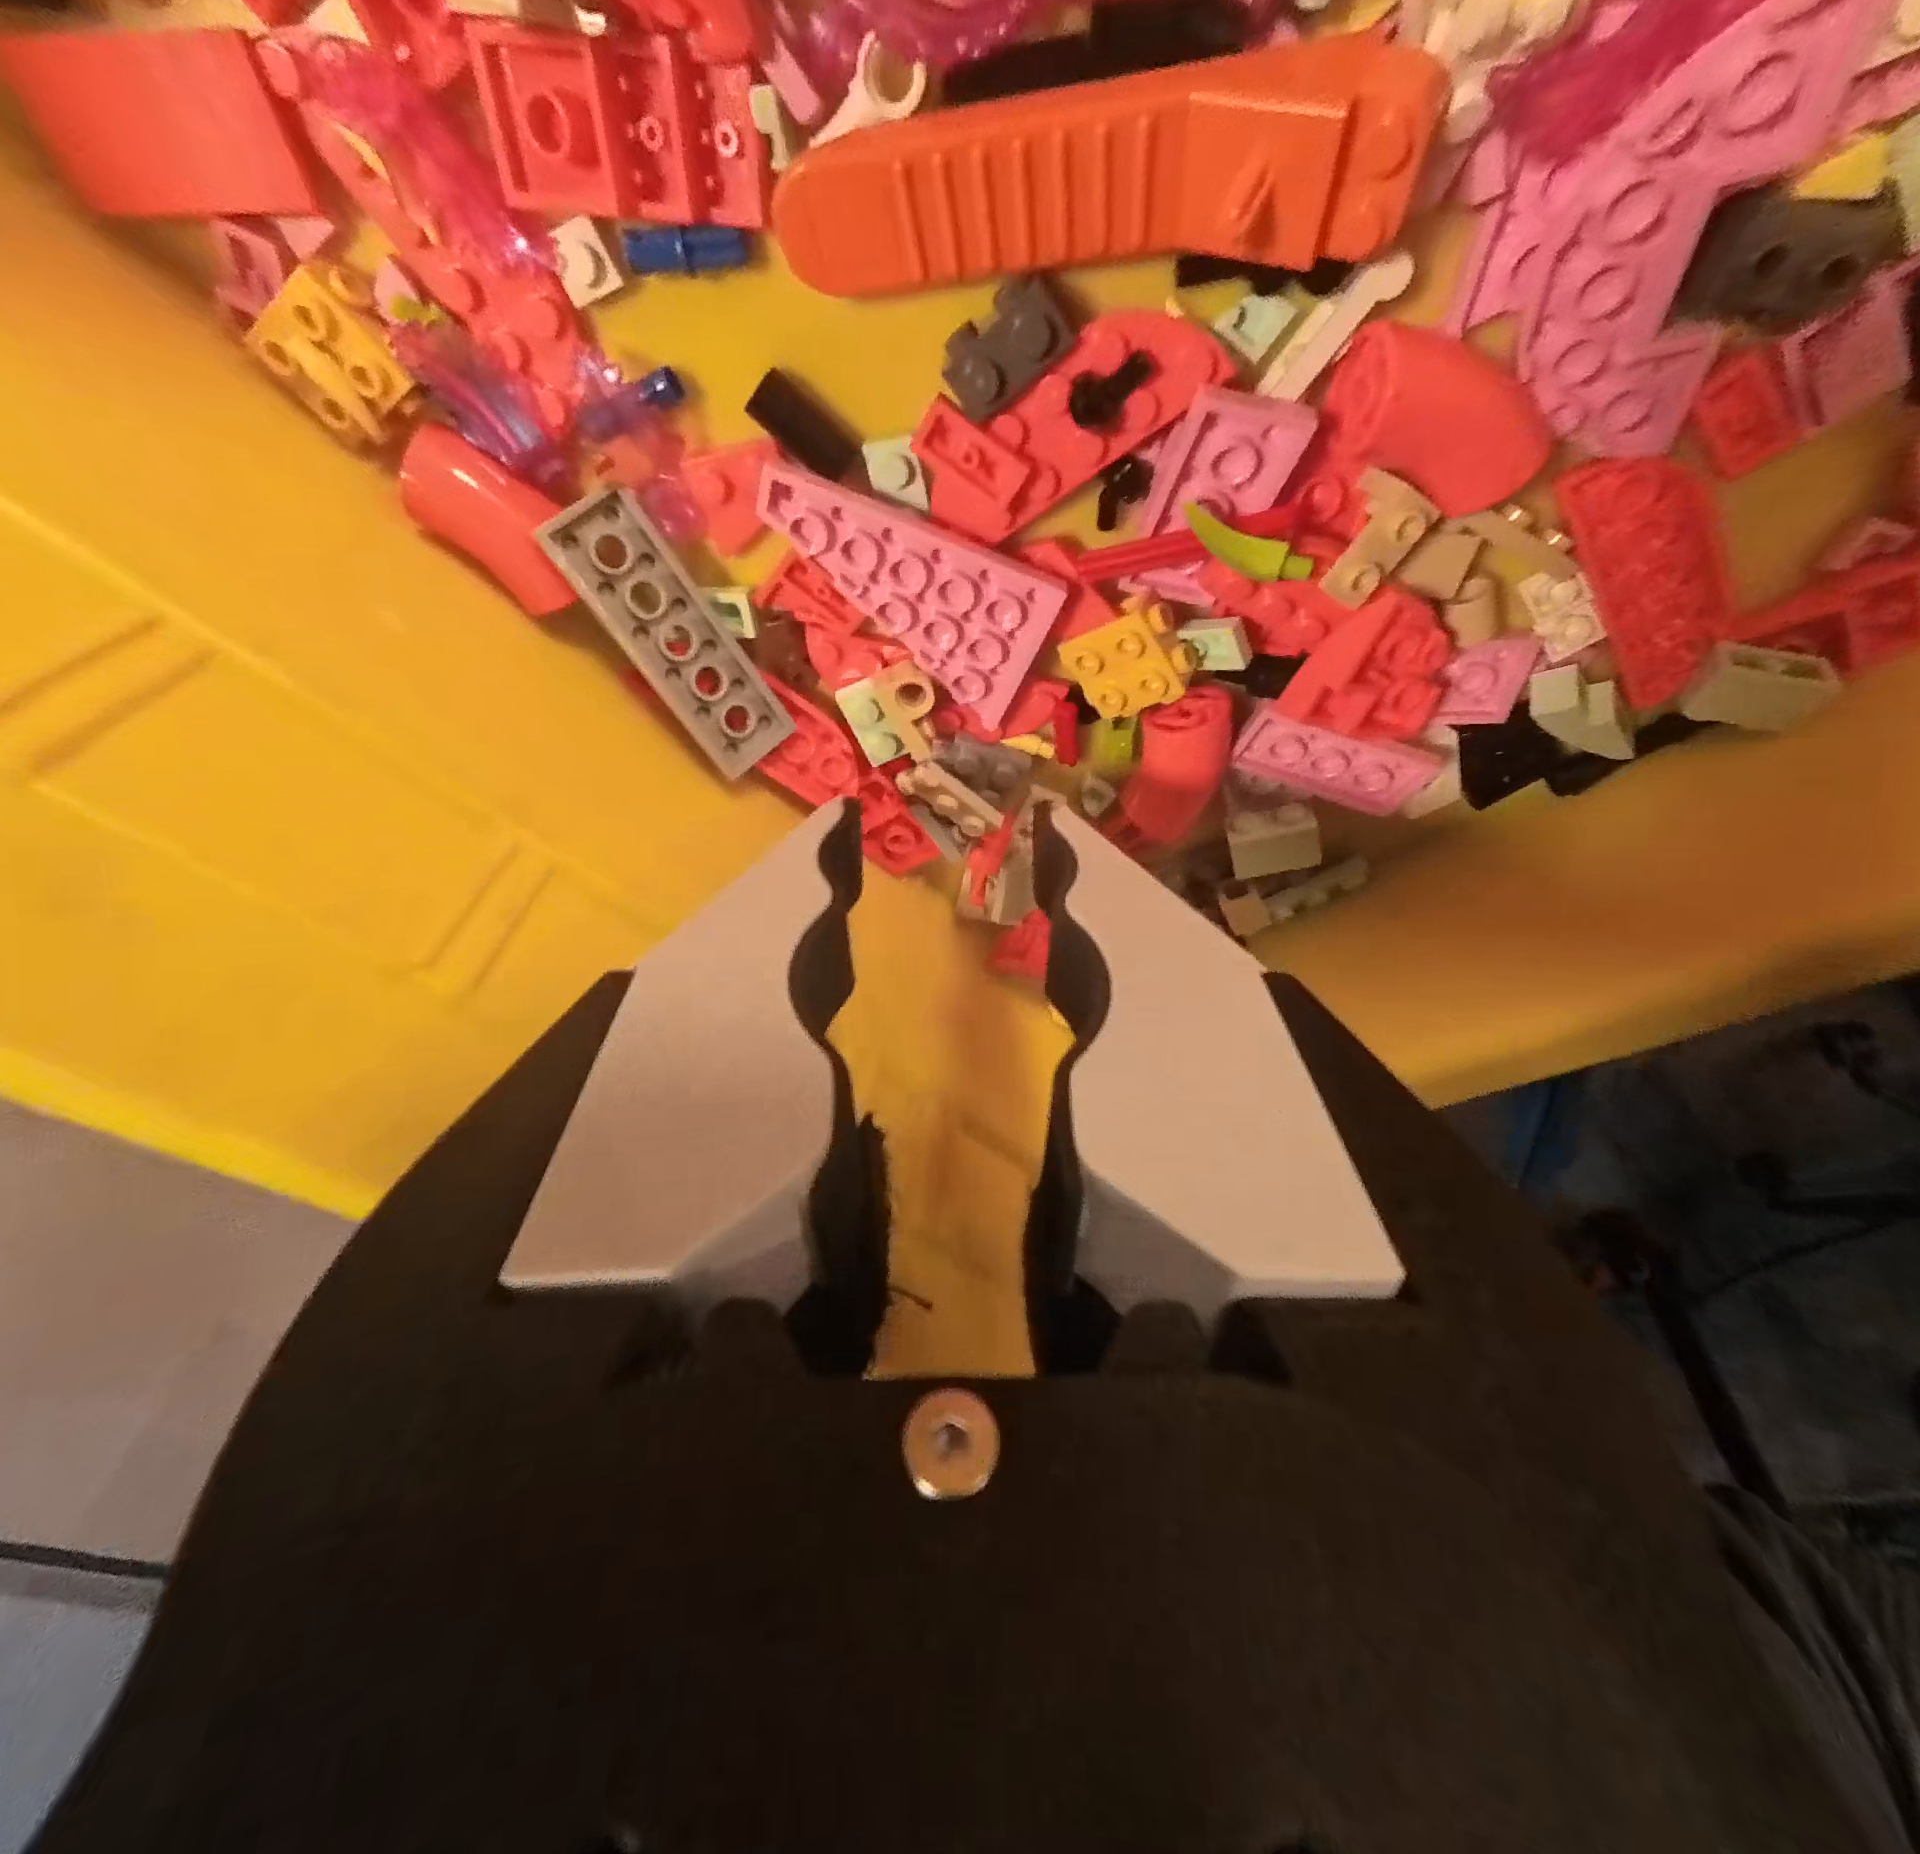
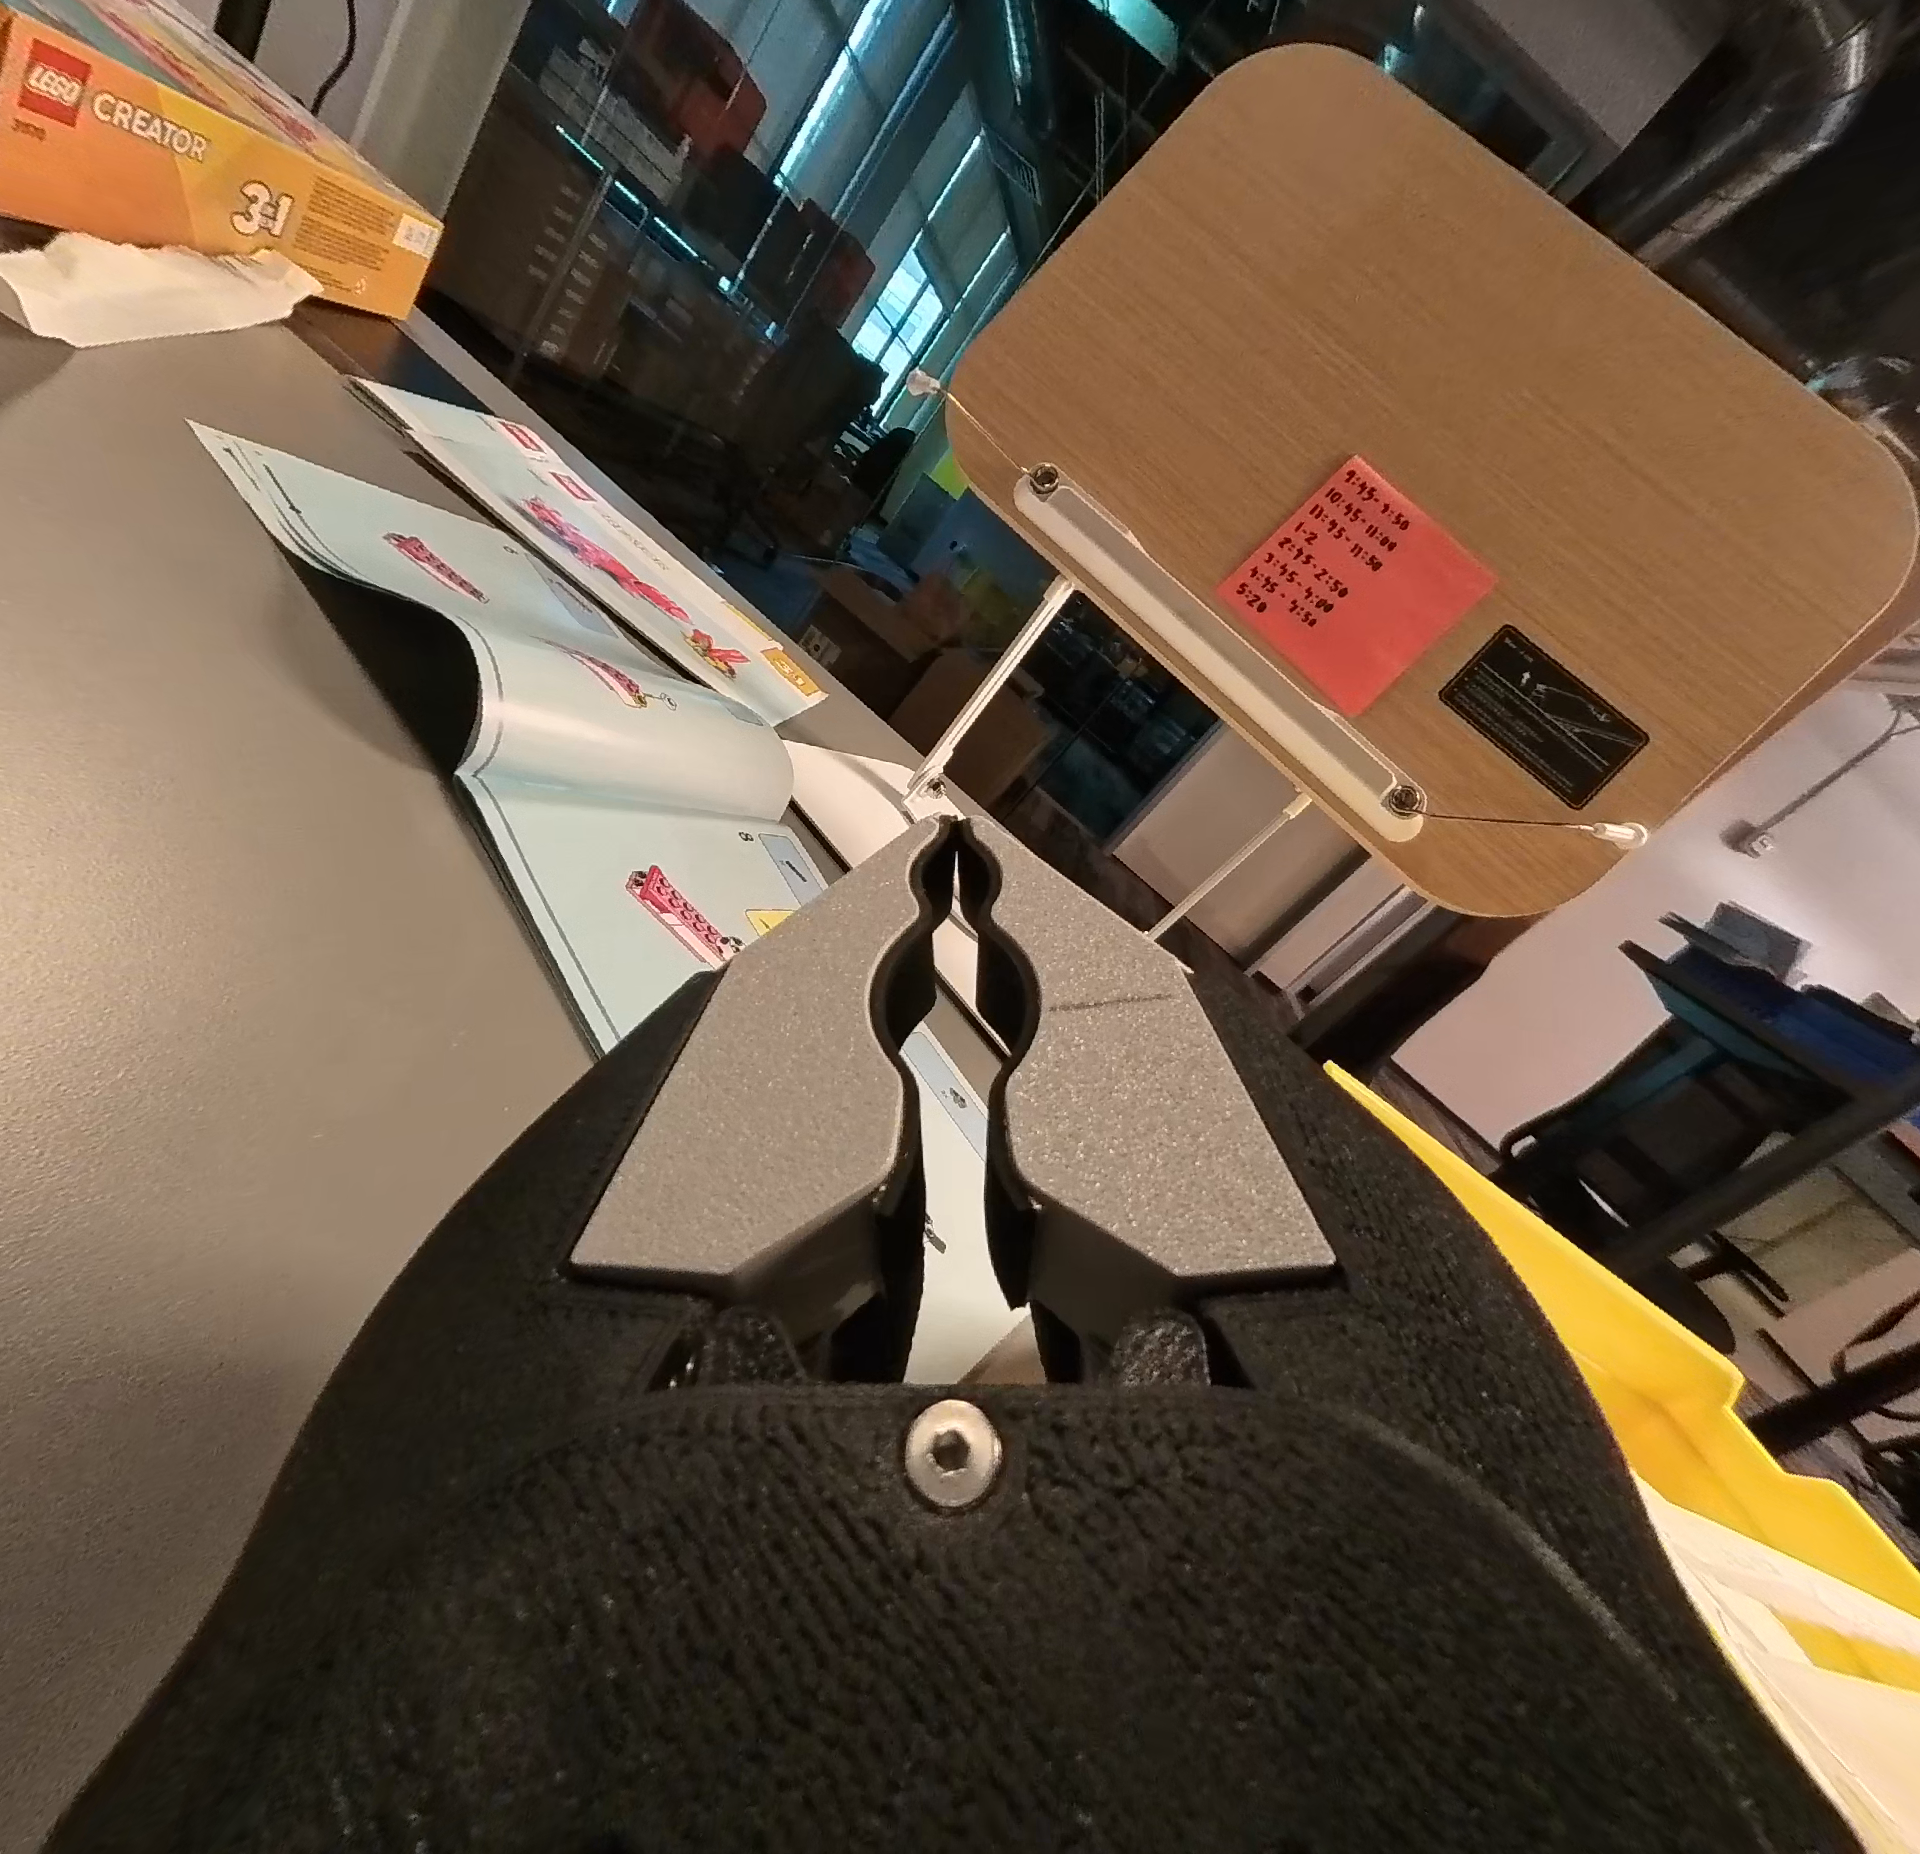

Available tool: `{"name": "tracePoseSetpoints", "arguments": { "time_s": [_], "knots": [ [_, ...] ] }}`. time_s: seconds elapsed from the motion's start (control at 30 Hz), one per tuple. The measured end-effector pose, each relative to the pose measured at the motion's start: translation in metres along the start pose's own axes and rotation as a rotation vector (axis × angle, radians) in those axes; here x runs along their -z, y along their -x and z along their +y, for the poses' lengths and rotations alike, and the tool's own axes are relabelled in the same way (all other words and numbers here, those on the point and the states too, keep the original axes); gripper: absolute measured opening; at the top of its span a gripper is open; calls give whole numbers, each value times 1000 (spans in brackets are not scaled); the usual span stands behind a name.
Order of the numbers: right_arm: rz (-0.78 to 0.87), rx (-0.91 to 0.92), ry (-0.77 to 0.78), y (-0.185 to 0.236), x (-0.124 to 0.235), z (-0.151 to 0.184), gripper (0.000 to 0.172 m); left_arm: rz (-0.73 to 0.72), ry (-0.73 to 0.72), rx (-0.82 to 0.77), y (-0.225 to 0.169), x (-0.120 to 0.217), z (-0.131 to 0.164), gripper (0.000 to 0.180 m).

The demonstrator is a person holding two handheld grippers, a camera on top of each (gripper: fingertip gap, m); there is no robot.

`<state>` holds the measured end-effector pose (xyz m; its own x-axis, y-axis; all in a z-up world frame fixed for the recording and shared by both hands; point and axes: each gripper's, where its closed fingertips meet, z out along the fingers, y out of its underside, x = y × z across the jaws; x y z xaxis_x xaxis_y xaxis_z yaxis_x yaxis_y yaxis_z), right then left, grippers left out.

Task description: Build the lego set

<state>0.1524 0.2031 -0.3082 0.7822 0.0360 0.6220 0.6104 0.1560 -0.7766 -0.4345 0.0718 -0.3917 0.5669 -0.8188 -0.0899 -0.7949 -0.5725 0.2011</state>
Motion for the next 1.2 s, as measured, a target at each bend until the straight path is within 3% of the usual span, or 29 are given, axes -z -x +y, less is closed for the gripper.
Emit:
{"name": "tracePoseSetpoints", "arguments": {
  "time_s": [0.27, 0.37, 0.5, 0.63, 0.67, 0.73, 0.8, 0.97, 1.2],
  "knots": [
    [-5, -4, -6, 1, 0, -1, 0, 40, 10, -33, -2, -9, -4, 19],
    [-7, -6, -7, 1, 0, -1, 0, 50, -97, -27, 0, 0, -17, 8],
    [-8, -6, -7, 1, 0, -1, 0, 57, -309, -33, 1, 23, -43, 8],
    [-9, -6, -7, 2, 0, -2, 0, 32, -424, -34, 3, 38, -59, 8],
    [-10, -6, -6, 2, 0, -2, 0, 27, -431, -23, 5, 39, -61, 15],
    [-10, -5, -6, 2, 0, -2, 0, 32, -404, 3, 6, 36, -58, 39],
    [-10, -6, -6, 2, -1, -1, 0, 25, -350, 23, 8, 31, -50, 43],
    [-11, -8, -7, 2, -1, -2, 0, 18, -158, 51, 5, 13, -18, 31],
    [-11, -8, -6, 2, -1, -1, 0, 28, -140, 74, 4, 8, -9, 22]
  ]
}}
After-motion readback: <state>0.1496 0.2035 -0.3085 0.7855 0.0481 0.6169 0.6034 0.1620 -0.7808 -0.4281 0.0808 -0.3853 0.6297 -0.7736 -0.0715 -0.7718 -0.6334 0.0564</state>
